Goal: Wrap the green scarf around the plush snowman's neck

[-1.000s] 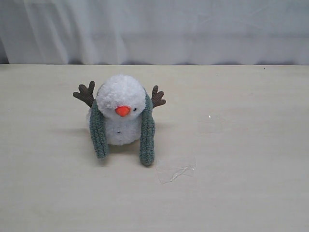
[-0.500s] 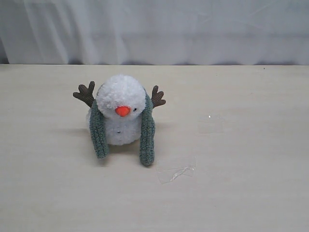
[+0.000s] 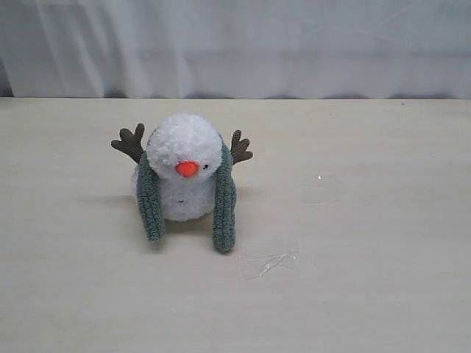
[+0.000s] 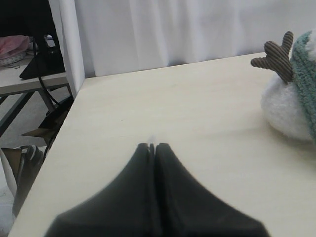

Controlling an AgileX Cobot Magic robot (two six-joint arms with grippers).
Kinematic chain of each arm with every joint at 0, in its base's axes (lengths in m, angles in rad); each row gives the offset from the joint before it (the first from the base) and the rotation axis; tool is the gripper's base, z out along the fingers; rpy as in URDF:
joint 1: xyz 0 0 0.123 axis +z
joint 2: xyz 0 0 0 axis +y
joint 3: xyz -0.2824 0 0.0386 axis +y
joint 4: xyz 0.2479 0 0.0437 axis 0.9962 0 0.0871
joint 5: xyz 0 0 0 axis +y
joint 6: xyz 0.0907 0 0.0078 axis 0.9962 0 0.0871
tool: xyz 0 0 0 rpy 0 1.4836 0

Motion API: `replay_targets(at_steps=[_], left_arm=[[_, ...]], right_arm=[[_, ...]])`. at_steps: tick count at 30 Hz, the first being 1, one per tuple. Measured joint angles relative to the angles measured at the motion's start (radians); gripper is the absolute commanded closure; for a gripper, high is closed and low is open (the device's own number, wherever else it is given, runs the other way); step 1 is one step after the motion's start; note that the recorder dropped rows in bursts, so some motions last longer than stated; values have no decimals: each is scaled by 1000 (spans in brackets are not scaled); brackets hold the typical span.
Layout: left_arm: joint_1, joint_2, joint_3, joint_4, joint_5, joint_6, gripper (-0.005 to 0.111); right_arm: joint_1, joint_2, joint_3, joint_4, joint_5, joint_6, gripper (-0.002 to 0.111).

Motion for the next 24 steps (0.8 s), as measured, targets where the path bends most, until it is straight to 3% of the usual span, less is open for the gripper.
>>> replay_targets(at_steps=[7,19,24], left_arm=[[0,0,0,0,0,0,107],[0,0,0,0,8,0,107],[0,0,0,0,8,0,107]], right_arm=[[-122,-39,147,-44,-8,16,104],[-146,-39,404,-226,18,70,104],[-146,-39,431,-241,97,87,104]])
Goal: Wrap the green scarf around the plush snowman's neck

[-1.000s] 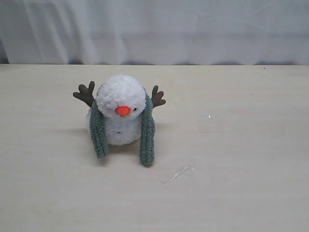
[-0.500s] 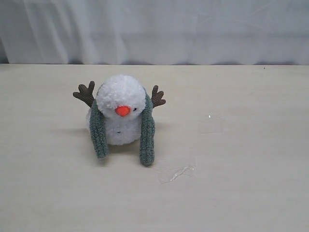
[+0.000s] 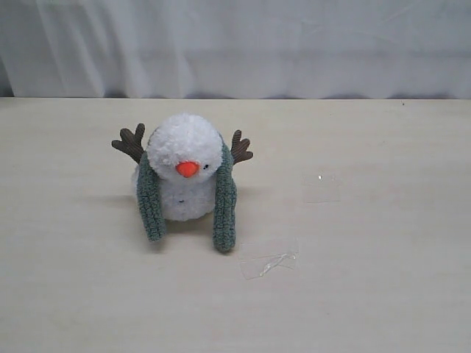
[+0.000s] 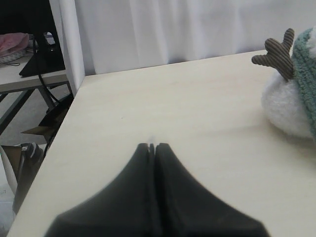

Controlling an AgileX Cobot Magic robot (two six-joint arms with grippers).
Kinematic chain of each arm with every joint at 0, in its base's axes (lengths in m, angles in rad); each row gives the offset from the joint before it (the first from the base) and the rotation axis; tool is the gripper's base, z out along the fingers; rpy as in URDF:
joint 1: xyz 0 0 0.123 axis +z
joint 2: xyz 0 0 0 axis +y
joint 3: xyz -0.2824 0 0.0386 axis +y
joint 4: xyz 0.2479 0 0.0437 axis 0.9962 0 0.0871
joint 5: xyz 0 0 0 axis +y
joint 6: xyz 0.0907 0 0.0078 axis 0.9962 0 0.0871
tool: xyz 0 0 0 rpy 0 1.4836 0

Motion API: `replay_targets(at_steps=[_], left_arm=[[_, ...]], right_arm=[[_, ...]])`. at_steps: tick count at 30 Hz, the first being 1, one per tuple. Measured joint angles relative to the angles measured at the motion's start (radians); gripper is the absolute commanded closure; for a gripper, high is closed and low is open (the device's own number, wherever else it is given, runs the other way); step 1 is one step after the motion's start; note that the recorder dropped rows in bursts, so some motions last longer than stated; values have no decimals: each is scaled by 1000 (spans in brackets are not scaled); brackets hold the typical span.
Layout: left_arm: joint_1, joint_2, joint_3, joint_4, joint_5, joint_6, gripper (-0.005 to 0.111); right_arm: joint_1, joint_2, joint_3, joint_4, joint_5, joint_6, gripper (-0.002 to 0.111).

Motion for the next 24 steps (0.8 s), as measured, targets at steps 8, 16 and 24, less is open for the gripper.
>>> replay_targets(at_steps=[8,16,24], left_arm=[[0,0,0,0,2,0,107],[0,0,0,0,4,0,107],[0,0,0,0,4,0,107]], right_arm=[[0,0,1,-110,259,133,104],[0,0,1,-105,382,144,104],[0,0,1,-99,388,137,104]])
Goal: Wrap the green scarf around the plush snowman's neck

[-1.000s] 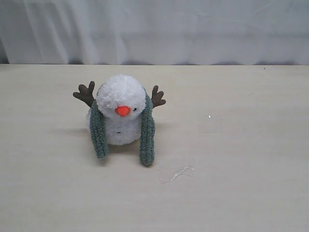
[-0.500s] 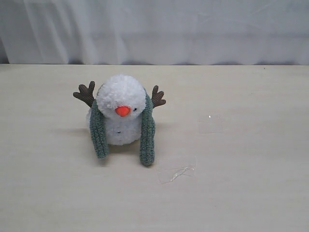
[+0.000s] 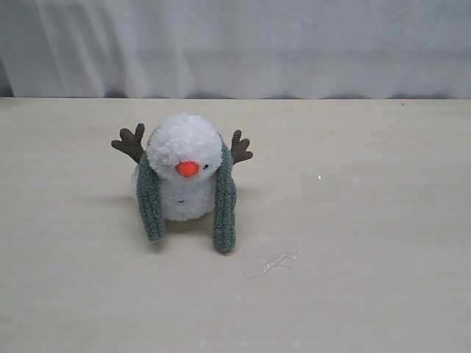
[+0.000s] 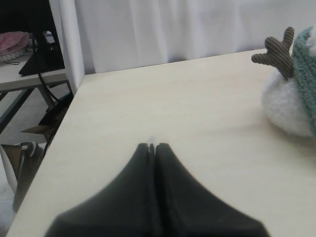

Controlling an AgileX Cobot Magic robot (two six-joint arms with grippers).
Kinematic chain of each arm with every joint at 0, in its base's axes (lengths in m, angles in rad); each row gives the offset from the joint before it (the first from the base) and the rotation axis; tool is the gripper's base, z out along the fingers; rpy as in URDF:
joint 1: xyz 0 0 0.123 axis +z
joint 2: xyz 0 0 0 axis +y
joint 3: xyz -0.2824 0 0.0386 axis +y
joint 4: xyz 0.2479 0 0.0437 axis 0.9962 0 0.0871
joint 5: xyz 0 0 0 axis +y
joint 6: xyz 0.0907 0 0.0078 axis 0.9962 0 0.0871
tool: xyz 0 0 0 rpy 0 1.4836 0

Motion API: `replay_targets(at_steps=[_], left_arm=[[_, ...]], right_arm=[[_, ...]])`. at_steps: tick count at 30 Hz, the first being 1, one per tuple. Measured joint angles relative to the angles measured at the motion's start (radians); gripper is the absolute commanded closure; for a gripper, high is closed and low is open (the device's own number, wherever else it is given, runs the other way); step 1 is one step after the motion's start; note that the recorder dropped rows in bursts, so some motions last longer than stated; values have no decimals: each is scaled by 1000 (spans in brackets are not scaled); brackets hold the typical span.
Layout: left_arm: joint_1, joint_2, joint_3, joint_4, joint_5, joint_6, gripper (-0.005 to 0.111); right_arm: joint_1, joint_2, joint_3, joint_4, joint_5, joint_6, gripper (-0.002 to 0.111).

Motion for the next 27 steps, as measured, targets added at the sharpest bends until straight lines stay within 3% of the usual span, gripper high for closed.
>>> replay_targets(at_steps=[27], left_arm=[[0,0,0,0,0,0,107]], right_arm=[[0,0,0,55,16,-4,104]])
